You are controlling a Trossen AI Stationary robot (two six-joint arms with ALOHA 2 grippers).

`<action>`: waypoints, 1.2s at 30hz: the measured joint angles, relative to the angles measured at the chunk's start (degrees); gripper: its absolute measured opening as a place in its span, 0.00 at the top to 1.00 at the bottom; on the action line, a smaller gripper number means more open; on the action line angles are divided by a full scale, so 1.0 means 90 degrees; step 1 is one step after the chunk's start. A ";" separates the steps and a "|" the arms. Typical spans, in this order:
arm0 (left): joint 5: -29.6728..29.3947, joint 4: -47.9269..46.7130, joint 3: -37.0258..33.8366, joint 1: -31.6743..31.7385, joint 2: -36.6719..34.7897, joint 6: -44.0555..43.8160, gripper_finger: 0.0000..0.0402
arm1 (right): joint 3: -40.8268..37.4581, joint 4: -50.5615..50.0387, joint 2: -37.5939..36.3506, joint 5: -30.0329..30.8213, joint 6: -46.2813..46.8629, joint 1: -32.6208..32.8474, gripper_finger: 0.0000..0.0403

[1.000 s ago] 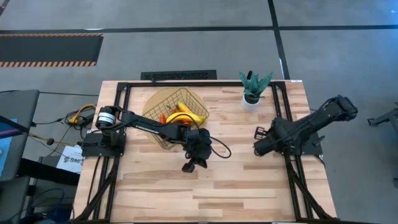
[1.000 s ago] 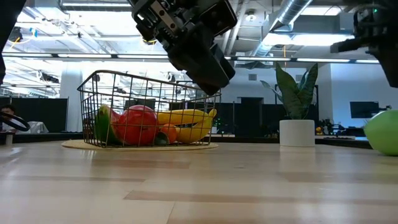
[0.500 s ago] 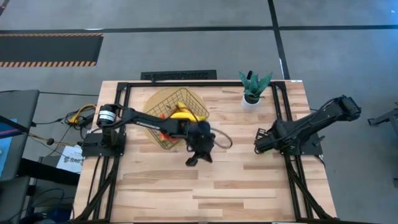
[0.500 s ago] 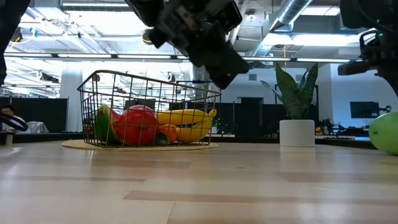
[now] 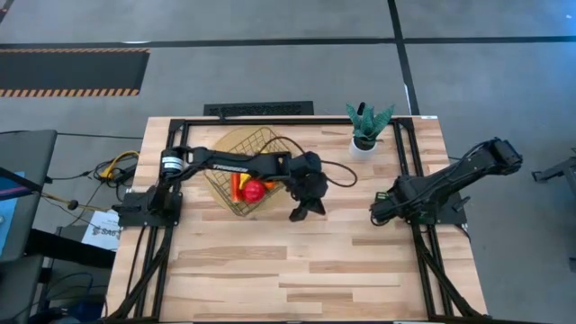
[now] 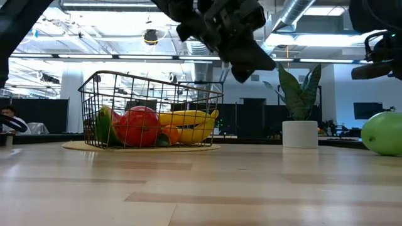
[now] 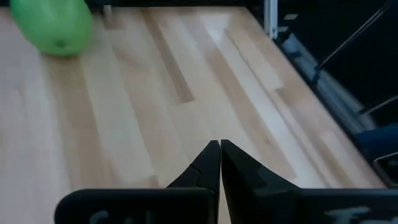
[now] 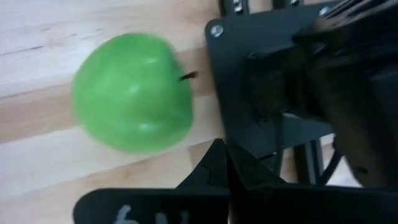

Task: Build produce basket
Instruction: Put the green apple into the wire basket

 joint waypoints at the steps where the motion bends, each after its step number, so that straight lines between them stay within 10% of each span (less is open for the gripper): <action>1: -0.0083 -0.0185 0.0122 0.0000 0.0006 0.0141 1.00 | 0.0001 -0.0047 0.0031 0.0045 -0.0006 0.0000 1.00; 13: -0.0508 -0.1896 0.0581 0.0384 -0.0052 0.0658 1.00 | 0.0003 0.0258 0.1660 0.0865 -0.0405 -0.0005 1.00; 27: -0.0883 -0.2164 0.0581 0.0391 -0.0052 0.0986 1.00 | 0.0008 0.3339 0.2506 0.1445 -0.0276 -0.0010 1.00; 36: -0.1262 -0.1746 0.0581 0.0415 -0.0030 0.1039 1.00 | 0.0303 0.1300 0.1475 0.1606 -0.0167 -0.0023 1.00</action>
